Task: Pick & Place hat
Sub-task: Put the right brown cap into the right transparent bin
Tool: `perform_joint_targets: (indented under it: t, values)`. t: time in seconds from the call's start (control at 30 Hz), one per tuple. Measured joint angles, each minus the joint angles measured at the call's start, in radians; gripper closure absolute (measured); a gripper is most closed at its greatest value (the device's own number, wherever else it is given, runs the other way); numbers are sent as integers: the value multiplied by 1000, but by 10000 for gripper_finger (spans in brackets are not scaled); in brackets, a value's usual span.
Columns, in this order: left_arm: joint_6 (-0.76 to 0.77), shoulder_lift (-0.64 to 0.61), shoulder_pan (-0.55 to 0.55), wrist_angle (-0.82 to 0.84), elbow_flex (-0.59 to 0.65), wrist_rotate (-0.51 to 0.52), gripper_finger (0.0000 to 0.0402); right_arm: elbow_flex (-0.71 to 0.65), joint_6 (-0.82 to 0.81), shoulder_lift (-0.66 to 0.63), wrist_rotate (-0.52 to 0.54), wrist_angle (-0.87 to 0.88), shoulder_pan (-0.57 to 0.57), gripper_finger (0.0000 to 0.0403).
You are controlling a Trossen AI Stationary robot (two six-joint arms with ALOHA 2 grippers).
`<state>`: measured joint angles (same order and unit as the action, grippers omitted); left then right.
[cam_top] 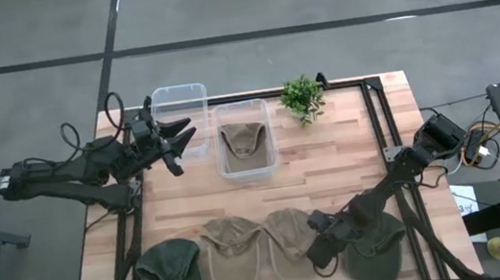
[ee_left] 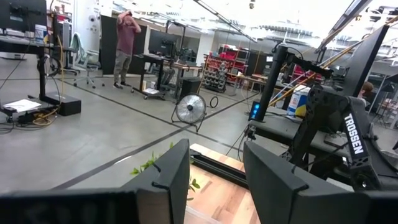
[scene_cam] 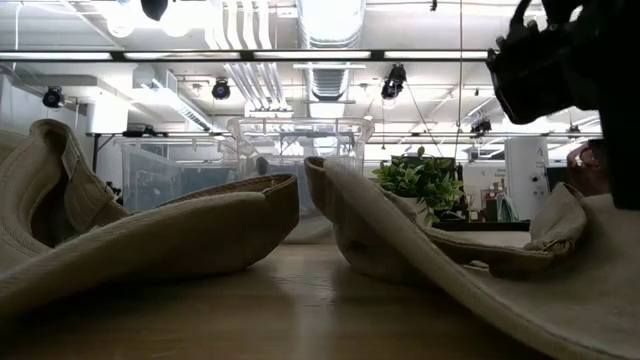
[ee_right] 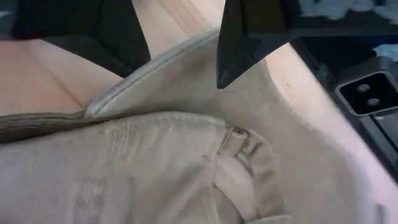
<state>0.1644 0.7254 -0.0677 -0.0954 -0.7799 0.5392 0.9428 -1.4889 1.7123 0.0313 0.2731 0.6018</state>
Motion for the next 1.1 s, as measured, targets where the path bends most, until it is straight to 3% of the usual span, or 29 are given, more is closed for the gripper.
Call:
perform_joint_targets:
  t: [0.13,0.37,0.73,1.1]
  values:
    - [2,2,0,0,0,0,257,15,28,0,17,-1,0,269]
    - [5,2,0,-1,0,0,257,17,63,0,25,-2,-2,382]
    - [5,2,0,0,0,0,257,19,83,-20,48,27,-1,388]
    - [8,2,0,0,0,0,257,56,99,-146,167,259,-3,389]
